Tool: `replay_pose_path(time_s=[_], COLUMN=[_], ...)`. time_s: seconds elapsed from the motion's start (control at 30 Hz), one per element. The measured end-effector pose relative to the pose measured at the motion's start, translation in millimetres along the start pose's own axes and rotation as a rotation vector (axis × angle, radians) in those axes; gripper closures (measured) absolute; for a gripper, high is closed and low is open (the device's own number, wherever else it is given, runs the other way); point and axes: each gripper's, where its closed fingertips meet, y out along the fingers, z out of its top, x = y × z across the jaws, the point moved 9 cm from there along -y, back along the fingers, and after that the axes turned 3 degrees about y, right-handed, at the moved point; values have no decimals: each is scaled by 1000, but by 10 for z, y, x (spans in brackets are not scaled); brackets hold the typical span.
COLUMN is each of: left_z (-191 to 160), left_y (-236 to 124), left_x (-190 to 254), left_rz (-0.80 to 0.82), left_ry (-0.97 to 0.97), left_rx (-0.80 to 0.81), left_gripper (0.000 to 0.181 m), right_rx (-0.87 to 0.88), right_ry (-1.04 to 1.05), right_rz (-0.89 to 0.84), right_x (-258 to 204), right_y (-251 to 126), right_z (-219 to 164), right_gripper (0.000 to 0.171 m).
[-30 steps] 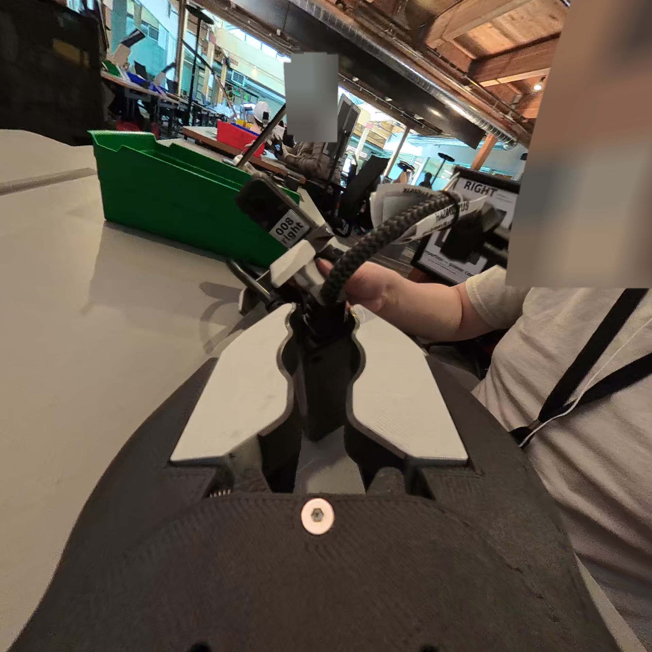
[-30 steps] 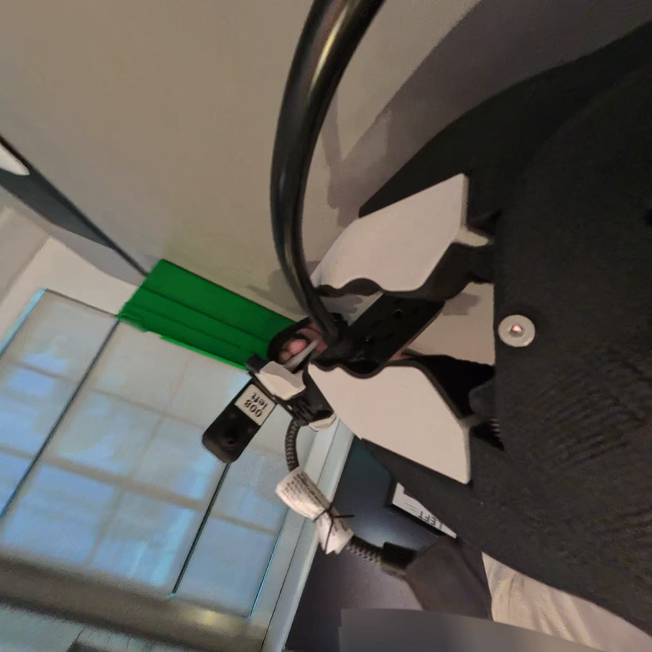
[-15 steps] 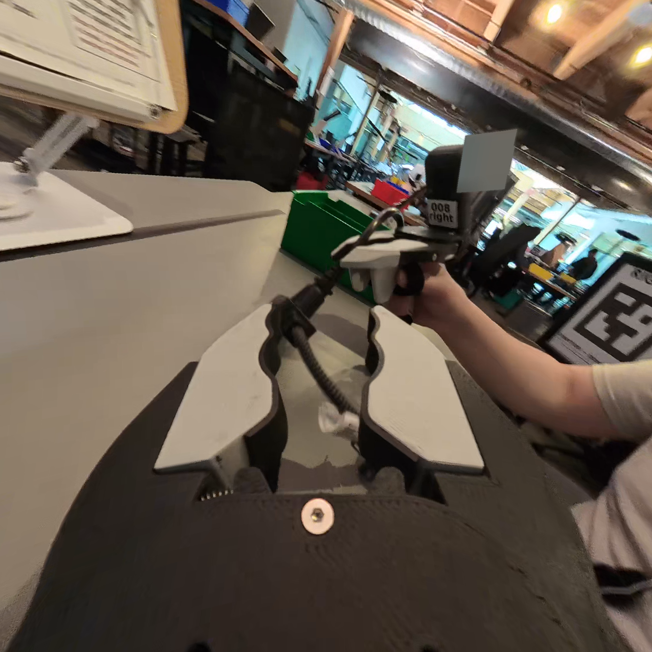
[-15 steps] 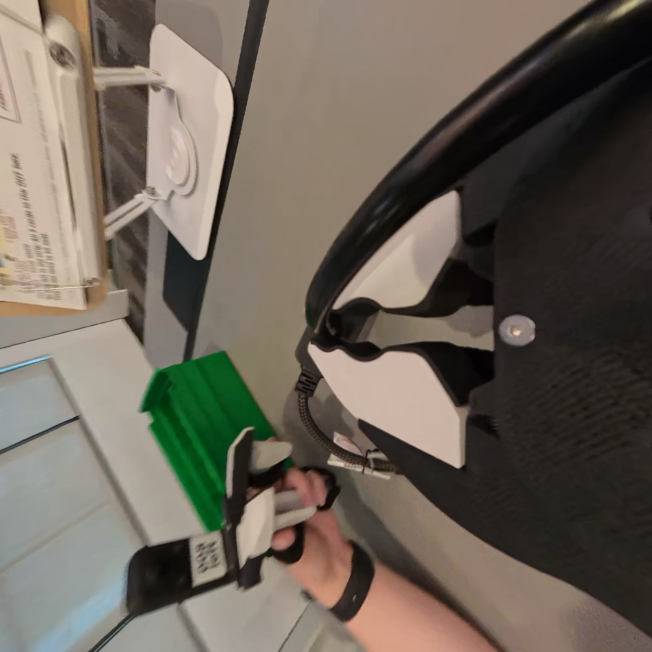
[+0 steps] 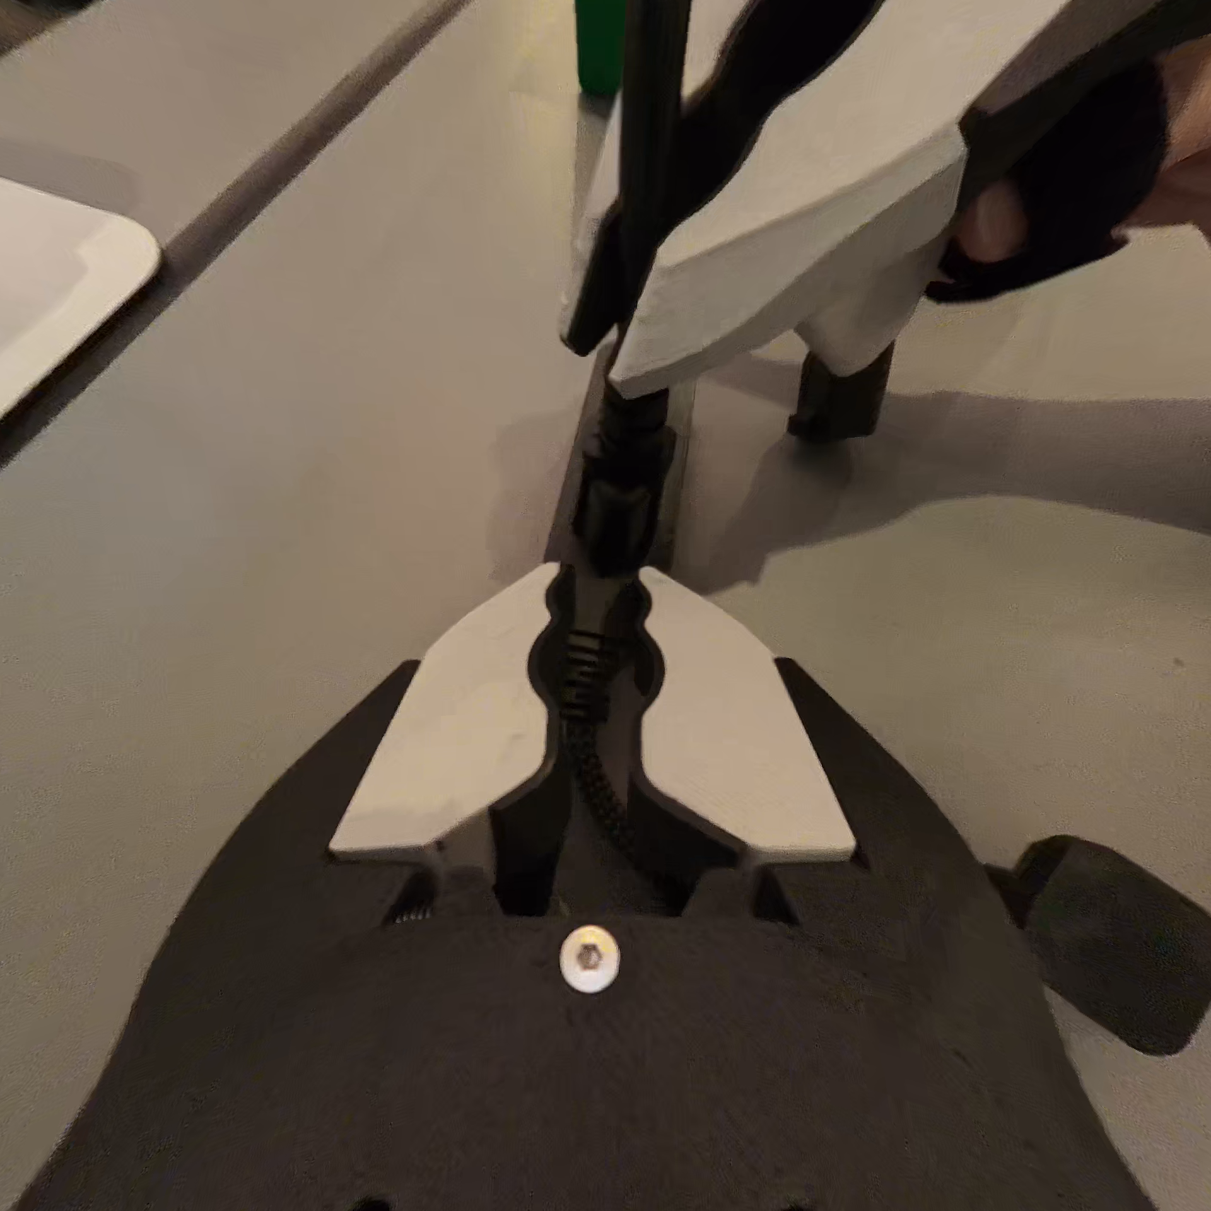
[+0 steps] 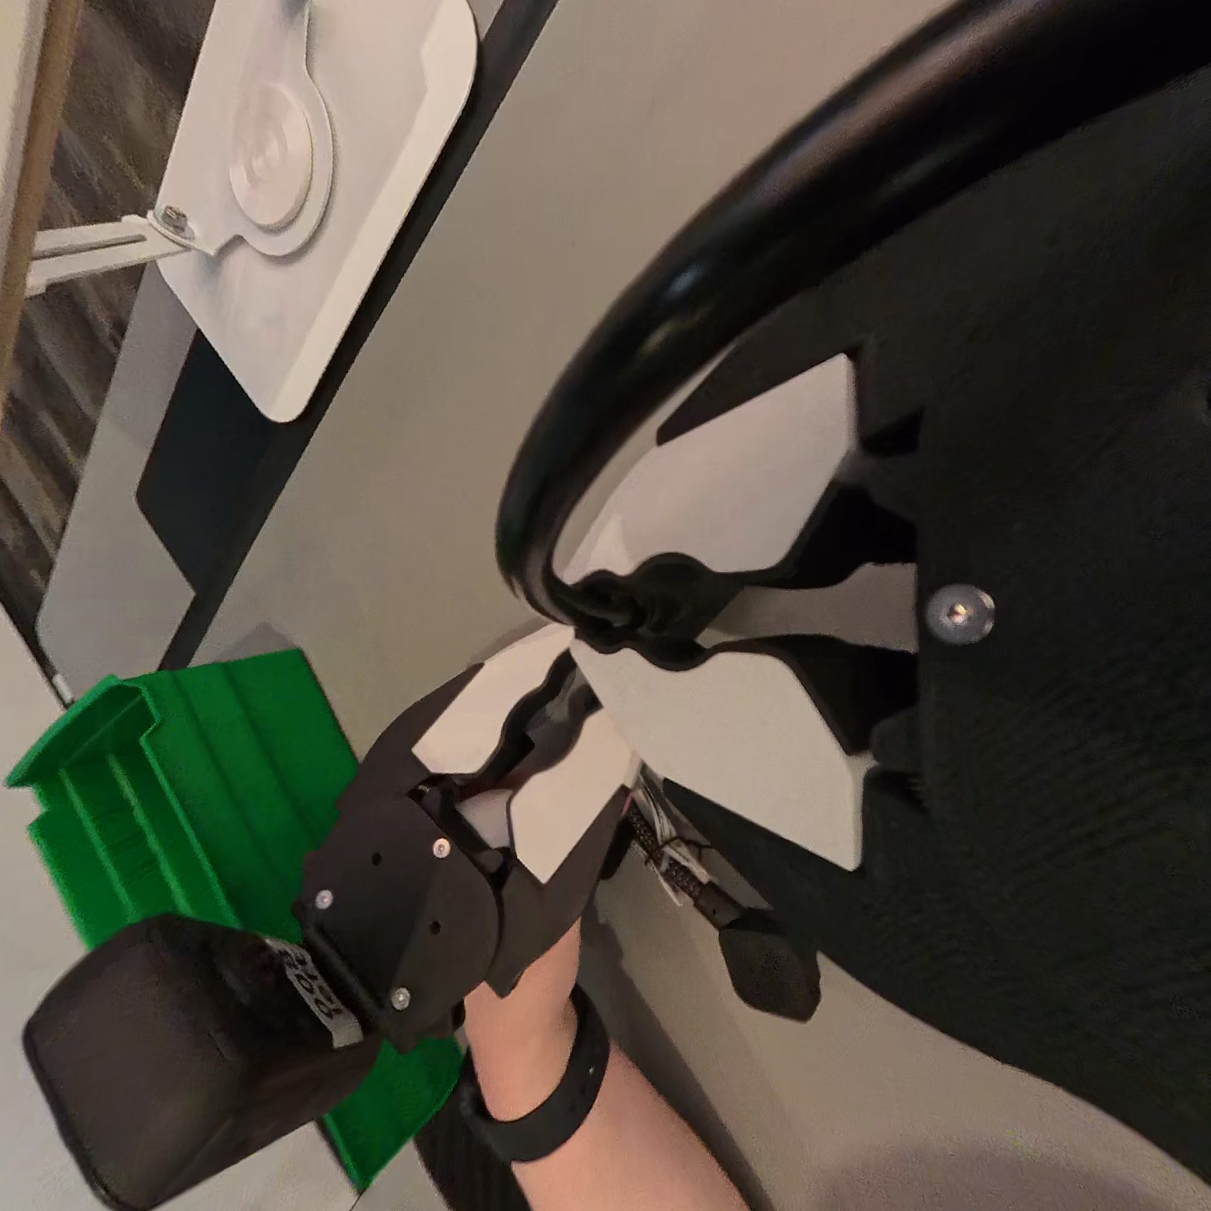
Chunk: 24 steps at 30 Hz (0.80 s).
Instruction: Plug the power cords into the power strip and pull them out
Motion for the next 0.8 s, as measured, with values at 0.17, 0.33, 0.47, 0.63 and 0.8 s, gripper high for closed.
replay_pose_path(time_s=[0.17,0.33,0.47,0.63,0.8], left_z=[-27,-7,-29,-35,-7], left_y=[53,73,85,78,89], left_x=[-50,-53,-27,6,49], left_rz=[-137,-104,-73,-42,36], left_ry=[-23,3,16,6,44], left_rx=[18,-14,19,13,-22], left_gripper=[173,181,181,181,181], right_rx=[-2,-10,2,-33,22], right_ry=[-1,-44,-101,-132,-3], right_rz=[22,56,12,-86,-32], right_x=[52,63,17,-26,87], right_y=[93,77,105,133,95], right_z=[22,8,2,45,1], right_gripper=[159,160,153,160,161])
